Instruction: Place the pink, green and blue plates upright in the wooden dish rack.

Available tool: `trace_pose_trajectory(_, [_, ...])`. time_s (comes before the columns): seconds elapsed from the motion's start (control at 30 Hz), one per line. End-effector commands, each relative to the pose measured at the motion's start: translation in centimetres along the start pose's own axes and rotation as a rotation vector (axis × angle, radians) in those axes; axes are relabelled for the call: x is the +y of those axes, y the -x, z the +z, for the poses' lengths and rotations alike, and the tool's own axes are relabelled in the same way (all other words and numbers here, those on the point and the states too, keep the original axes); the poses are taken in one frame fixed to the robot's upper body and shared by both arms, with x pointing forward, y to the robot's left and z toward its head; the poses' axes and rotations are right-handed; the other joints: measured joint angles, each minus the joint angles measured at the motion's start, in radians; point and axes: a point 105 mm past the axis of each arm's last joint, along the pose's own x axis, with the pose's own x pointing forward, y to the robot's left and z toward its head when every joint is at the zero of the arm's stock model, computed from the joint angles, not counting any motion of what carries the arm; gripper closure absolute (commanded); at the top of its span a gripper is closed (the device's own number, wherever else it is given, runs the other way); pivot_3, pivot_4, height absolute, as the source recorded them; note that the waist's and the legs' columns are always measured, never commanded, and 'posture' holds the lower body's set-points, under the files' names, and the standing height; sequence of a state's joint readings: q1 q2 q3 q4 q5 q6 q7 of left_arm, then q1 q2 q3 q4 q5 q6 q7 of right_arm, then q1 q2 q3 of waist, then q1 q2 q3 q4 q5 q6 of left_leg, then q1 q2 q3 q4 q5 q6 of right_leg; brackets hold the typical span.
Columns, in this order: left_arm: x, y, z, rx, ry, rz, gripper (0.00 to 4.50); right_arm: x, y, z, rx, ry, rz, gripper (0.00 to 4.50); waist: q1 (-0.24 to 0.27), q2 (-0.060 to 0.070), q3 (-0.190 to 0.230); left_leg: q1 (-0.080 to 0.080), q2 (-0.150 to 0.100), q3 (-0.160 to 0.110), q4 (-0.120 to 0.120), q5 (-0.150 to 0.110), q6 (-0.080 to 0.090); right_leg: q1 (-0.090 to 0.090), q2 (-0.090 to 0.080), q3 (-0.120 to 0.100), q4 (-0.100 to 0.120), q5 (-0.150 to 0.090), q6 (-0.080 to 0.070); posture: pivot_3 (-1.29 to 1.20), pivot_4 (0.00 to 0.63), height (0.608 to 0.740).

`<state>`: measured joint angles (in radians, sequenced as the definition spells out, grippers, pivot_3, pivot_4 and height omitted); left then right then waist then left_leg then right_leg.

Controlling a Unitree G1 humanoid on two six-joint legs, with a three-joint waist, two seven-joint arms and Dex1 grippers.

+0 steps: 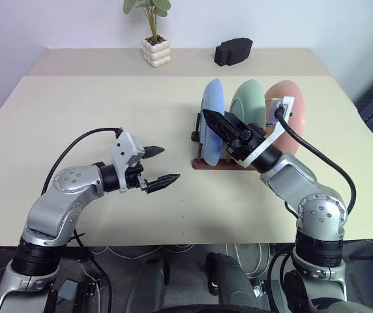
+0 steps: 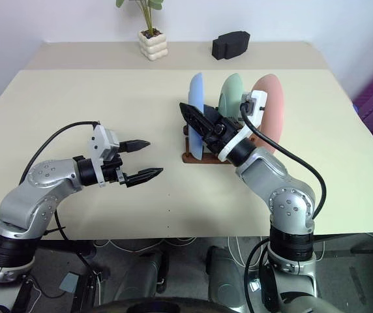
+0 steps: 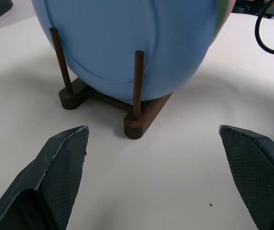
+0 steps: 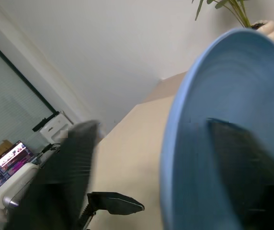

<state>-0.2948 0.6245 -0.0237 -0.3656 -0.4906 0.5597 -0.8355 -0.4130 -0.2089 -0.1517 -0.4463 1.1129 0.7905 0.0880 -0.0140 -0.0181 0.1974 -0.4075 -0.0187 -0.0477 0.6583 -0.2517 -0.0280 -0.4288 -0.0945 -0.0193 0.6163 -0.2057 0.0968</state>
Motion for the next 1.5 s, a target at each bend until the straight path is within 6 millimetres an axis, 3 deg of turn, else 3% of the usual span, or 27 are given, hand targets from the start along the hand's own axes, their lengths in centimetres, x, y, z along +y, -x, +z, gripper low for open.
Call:
trace_pose_trajectory(0.03, [-0.3,-0.1,1.0,-0.033,-0.041,-0.009,0.00,1.0,-0.1,1.4,-0.044,0.059,0.026,0.20,0.000,0.000,0.000,0.000,0.000,0.000,0.000,0.000,0.000,0.000,0.000,0.000,0.000,0.000,0.000,0.00,0.150,0.740])
trace_pose_trajectory(0.37, [-0.4,-0.3,1.0,-0.035,-0.037,-0.013,0.00,2.2,-0.4,3.4,-0.086,0.149,0.047,0.20,0.000,0.000,0.000,0.000,0.000,0.000,0.000,0.000,0.000,0.000,0.000,0.000,-0.001,0.000,0.000,0.00,0.150,0.740])
trace_pose_trajectory(0.67, [-0.4,-0.5,0.9,-0.042,-0.031,-0.017,0.00,4.0,0.0,6.4,-0.095,0.403,0.077,0.20,0.002,0.000,0.000,0.000,0.000,0.000,0.000,0.000,0.000,0.000,0.000,0.000,-0.001,0.000,0.000,0.00,0.150,0.740])
trace_pose_trajectory(0.77, [-0.8,-0.7,1.0,-0.051,-0.025,-0.034,0.00,4.7,1.8,8.1,-0.082,0.529,0.112,1.02,0.006,0.000,0.000,-0.001,0.000,0.000,0.000,0.000,0.000,0.000,0.000,0.000,-0.002,0.000,0.000,0.00,0.150,0.740])
trace_pose_trajectory(0.97, [-1.5,-1.3,0.9,-0.061,-0.015,-0.084,0.00,4.3,6.0,8.5,0.067,0.715,0.089,4.16,0.012,0.000,0.000,-0.002,0.000,0.002,0.000,-0.002,0.003,0.001,-0.001,0.000,-0.004,-0.001,0.000,0.00,0.150,0.740])
trace_pose_trajectory(1.0, [-1.6,-1.4,0.9,-0.063,-0.014,-0.092,0.00,4.1,6.7,8.3,0.106,0.734,0.079,4.48,0.013,0.000,0.000,-0.002,0.000,0.002,0.000,-0.002,0.003,0.001,-0.001,0.000,-0.004,-0.001,0.000,0.00,0.150,0.740])
trace_pose_trajectory(1.23, [-2.1,-2.7,0.9,-0.078,-0.009,-0.153,0.00,0.3,12.3,4.6,0.496,0.846,-0.104,4.48,0.028,0.000,0.000,-0.001,0.000,0.005,0.002,-0.002,0.003,0.001,-0.001,0.002,-0.005,-0.001,-0.001,0.00,0.150,0.740])
trace_pose_trajectory(1.5, [-2.2,-3.4,1.0,-0.088,-0.014,-0.179,0.00,-3.3,15.0,2.7,0.659,0.885,-0.262,4.48,0.027,0.000,0.000,-0.001,0.001,0.008,0.003,-0.002,0.004,0.001,-0.001,0.004,-0.005,-0.001,0.000,0.00,0.150,0.740])
